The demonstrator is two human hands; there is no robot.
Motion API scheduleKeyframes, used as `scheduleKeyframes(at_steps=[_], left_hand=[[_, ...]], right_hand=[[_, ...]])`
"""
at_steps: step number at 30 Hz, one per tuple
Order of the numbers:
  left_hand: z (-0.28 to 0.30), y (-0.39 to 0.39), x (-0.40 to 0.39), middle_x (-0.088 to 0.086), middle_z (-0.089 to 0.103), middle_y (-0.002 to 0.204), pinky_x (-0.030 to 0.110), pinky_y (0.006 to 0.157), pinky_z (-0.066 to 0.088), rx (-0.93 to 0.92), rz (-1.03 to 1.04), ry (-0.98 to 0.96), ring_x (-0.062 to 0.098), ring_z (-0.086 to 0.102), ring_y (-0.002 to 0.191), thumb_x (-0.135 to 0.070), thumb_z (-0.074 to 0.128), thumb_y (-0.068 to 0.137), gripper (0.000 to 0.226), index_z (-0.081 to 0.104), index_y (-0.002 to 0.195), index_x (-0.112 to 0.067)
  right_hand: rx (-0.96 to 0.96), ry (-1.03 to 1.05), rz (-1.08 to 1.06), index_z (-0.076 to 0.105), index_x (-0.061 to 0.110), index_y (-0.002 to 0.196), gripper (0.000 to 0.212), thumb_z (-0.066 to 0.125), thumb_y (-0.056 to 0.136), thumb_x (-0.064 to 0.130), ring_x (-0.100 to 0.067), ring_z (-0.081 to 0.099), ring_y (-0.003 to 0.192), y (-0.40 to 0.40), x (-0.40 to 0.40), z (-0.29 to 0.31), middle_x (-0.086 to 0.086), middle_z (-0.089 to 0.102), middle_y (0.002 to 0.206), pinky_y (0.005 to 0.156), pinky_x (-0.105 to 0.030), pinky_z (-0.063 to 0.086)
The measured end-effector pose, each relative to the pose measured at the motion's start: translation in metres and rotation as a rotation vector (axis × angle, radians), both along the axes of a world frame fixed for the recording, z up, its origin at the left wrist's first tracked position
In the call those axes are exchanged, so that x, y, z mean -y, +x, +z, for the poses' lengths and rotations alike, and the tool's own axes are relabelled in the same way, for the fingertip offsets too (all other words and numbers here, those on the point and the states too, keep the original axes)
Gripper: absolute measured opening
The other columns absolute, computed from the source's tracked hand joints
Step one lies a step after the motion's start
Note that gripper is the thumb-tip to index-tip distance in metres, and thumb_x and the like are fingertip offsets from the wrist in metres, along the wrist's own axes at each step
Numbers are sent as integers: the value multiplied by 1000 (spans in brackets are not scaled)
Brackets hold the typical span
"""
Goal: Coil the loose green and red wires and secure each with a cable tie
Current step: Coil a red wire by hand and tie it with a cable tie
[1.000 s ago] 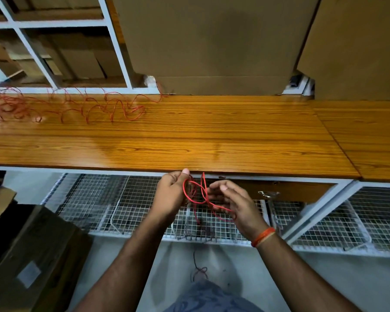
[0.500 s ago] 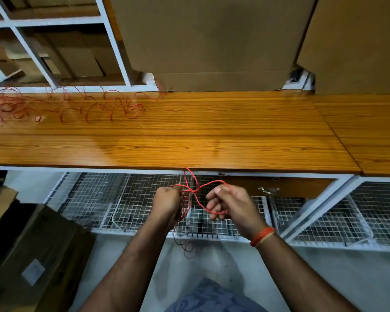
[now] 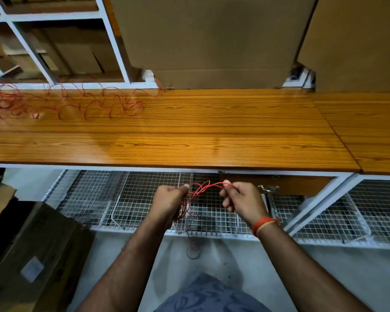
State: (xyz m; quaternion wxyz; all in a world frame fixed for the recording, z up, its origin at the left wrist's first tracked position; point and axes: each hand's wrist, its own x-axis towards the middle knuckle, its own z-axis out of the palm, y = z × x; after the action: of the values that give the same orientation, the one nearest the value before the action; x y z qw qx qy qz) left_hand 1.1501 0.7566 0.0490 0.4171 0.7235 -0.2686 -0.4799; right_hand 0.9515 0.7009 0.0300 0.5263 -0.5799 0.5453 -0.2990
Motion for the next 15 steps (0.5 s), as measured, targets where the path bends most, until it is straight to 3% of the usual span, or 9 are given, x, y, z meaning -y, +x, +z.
scheduleKeyframes(at_steps=[1, 3, 5, 7, 8, 10, 12, 15], left_hand=[[0, 2, 0, -2, 41, 52, 29, 53, 35, -2, -8, 1, 13, 35, 44, -31, 68, 97, 36, 53, 68, -15], [0, 3, 0, -2, 41, 53, 27, 52, 36, 7, -34, 8, 12, 34, 43, -32, 67, 98, 35, 55, 70, -13], [0, 3, -2, -3, 41, 53, 25, 47, 34, 52, -56, 12, 11, 33, 44, -32, 66, 99, 32, 59, 76, -9], [-2, 4, -4, -6, 42, 52, 25, 46, 33, 105, -71, 10, 9, 34, 44, -32, 66, 99, 30, 63, 87, -5], [-3, 5, -4, -7, 41, 52, 26, 46, 33, 114, -80, 5, 8, 34, 44, -33, 66, 99, 30, 63, 89, -4], [-5, 6, -3, -7, 40, 51, 25, 45, 32, 109, -105, 5, 8, 33, 44, -35, 66, 99, 32, 62, 89, -5], [-6, 9, -4, -8, 38, 49, 25, 46, 30, 77, -130, 17, 8, 31, 42, -36, 65, 99, 33, 63, 89, -4], [-5, 13, -4, -6, 35, 49, 24, 48, 27, -79, -130, 57, 9, 29, 40, -35, 65, 99, 32, 61, 79, -10]], right_hand=[[-214, -85, 34, 74, 12, 77, 47, 50, 107, 39, -15, 60, 59, -2, 1, 0, 0, 66, 63, 58, -27, 44], [-326, -18, 48, 75, 12, 65, 60, 45, 108, 41, -12, 57, 67, -5, 4, 6, 2, 67, 68, 66, -29, 42], [-61, 344, 104, 69, 9, 53, 66, 42, 107, 36, -13, 51, 62, -8, 9, 16, -5, 65, 71, 55, -25, 36], [469, 763, 161, 61, 8, 49, 62, 41, 101, 34, -15, 47, 50, -11, 8, 25, -10, 58, 65, 43, -20, 29], [732, 866, 154, 60, 8, 52, 57, 42, 99, 35, -14, 45, 46, -13, 8, 28, -7, 54, 61, 40, -19, 27], [1074, 876, 74, 70, 7, 71, 50, 43, 98, 38, -9, 43, 42, -14, 9, 26, 1, 47, 55, 39, -17, 26], [1238, 799, -67, 73, 1, 103, 52, 41, 102, 42, -6, 43, 47, -9, 12, 19, 5, 48, 59, 44, -17, 26], [1160, 625, -288, 64, 3, 129, 49, 43, 103, 39, -10, 45, 63, -8, 22, -3, 1, 57, 74, 57, -22, 29]])
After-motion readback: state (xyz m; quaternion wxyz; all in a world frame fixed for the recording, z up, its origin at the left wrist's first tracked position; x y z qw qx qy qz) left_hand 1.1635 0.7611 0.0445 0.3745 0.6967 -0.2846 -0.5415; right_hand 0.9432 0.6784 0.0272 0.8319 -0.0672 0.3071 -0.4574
